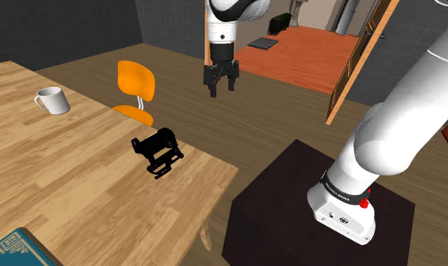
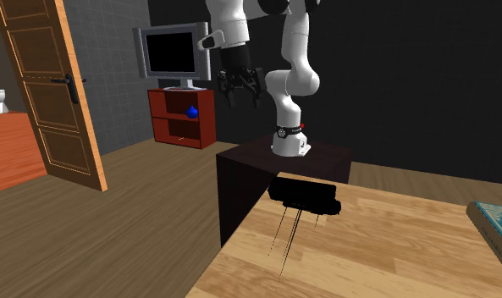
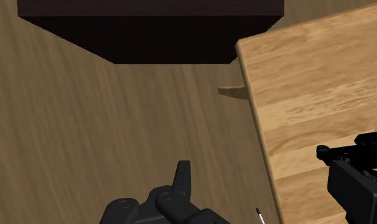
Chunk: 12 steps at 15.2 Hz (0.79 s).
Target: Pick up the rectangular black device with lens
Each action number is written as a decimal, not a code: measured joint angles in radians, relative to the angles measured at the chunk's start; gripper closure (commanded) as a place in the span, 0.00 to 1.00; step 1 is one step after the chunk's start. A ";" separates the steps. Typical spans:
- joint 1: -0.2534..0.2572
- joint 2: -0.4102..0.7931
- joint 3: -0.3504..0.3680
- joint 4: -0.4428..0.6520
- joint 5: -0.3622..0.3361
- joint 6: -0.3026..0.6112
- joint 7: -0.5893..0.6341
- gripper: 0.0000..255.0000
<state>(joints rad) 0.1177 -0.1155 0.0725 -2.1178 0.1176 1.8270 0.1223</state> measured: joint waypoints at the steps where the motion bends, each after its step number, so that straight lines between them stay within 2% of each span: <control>1: 0.007 0.045 0.006 0.037 0.011 0.001 0.006 0.00; 7: 0.033 0.273 0.033 0.225 0.068 -0.006 0.015 0.00; 12: 0.059 0.478 0.060 0.425 0.106 -0.036 0.035 0.00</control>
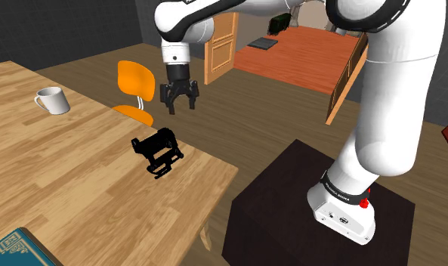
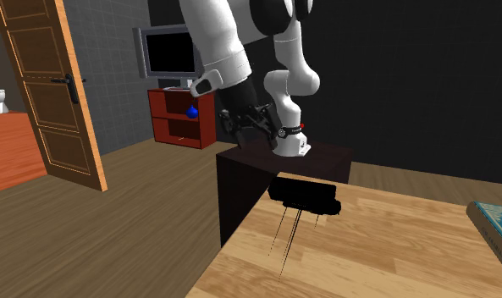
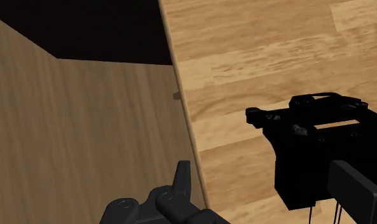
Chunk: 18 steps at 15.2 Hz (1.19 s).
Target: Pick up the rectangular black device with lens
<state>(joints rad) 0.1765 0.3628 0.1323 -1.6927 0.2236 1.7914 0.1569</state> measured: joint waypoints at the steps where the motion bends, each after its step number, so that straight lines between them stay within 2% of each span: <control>1: 0.005 0.040 0.005 0.047 0.006 -0.014 0.005 0.00; 6: 0.037 0.258 0.032 0.298 0.032 -0.075 0.034 0.00; 9: 0.061 0.425 0.047 0.524 0.040 -0.149 0.061 0.00; 12: 0.092 0.609 0.063 0.794 0.044 -0.247 0.096 0.00; 15: 0.098 0.652 0.065 0.833 0.045 -0.247 0.094 0.00; 18: 0.098 0.669 0.064 0.824 0.044 -0.224 0.084 0.00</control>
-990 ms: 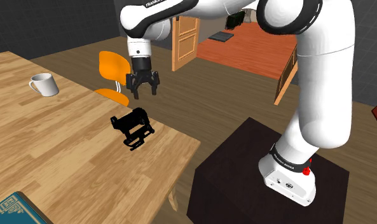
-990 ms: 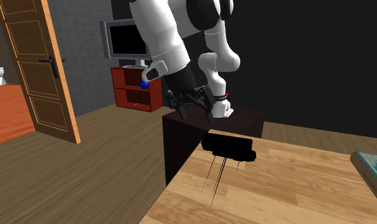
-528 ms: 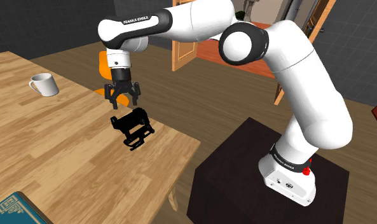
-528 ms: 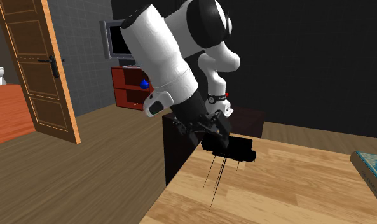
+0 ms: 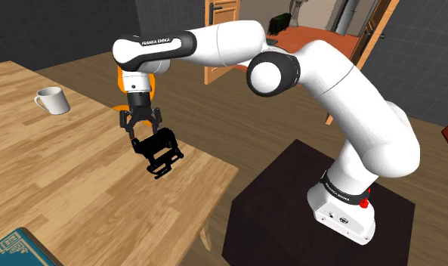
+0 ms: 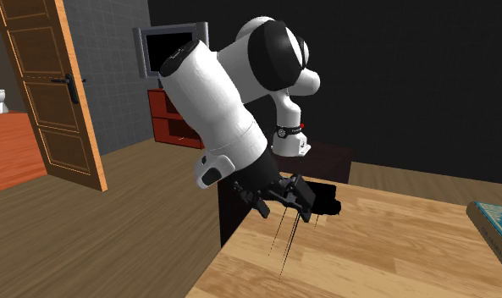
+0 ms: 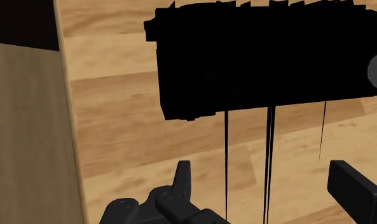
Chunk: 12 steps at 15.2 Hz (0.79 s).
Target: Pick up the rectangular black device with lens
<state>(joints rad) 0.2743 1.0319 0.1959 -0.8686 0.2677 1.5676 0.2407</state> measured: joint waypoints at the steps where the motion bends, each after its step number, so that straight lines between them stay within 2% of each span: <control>1: 0.001 0.008 -0.001 -0.003 0.000 0.010 -0.003 0.00; 2: 0.002 0.014 -0.001 0.001 -0.001 0.013 -0.005 0.00; 3: 0.002 0.014 -0.001 -0.005 -0.001 0.018 -0.006 1.00; 12: 0.002 0.014 -0.001 -0.009 0.000 0.022 -0.007 1.00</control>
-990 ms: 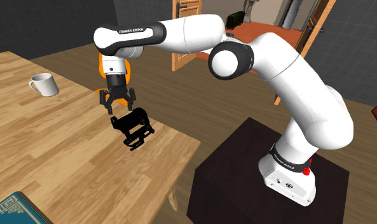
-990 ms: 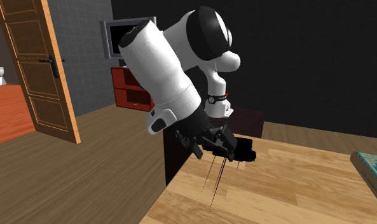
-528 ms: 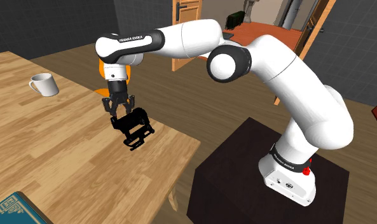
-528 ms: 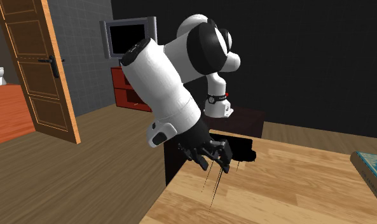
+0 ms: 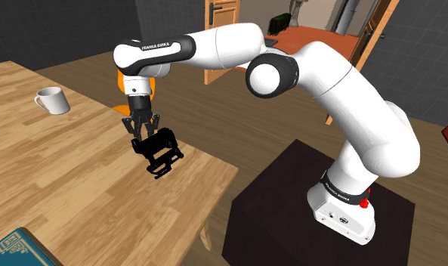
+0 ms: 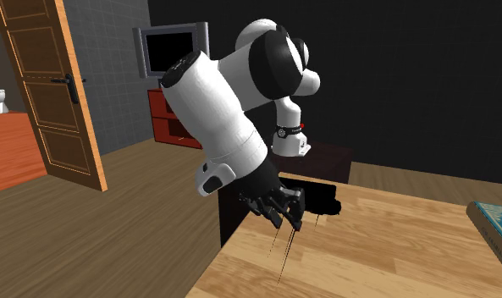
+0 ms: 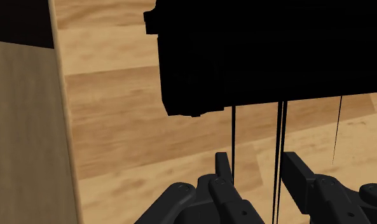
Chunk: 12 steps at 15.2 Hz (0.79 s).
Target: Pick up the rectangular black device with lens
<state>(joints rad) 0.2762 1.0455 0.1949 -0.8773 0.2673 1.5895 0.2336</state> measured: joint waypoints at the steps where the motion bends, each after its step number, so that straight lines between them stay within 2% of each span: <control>1: 0.000 0.001 0.000 0.002 0.000 -0.001 0.000 1.00; 10: -0.003 -0.037 0.004 0.037 0.002 -0.070 0.025 1.00; 12: 0.000 -0.030 0.006 0.078 0.001 -0.101 0.037 1.00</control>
<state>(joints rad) 0.2763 1.0156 0.2010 -0.7996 0.2685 1.4886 0.2707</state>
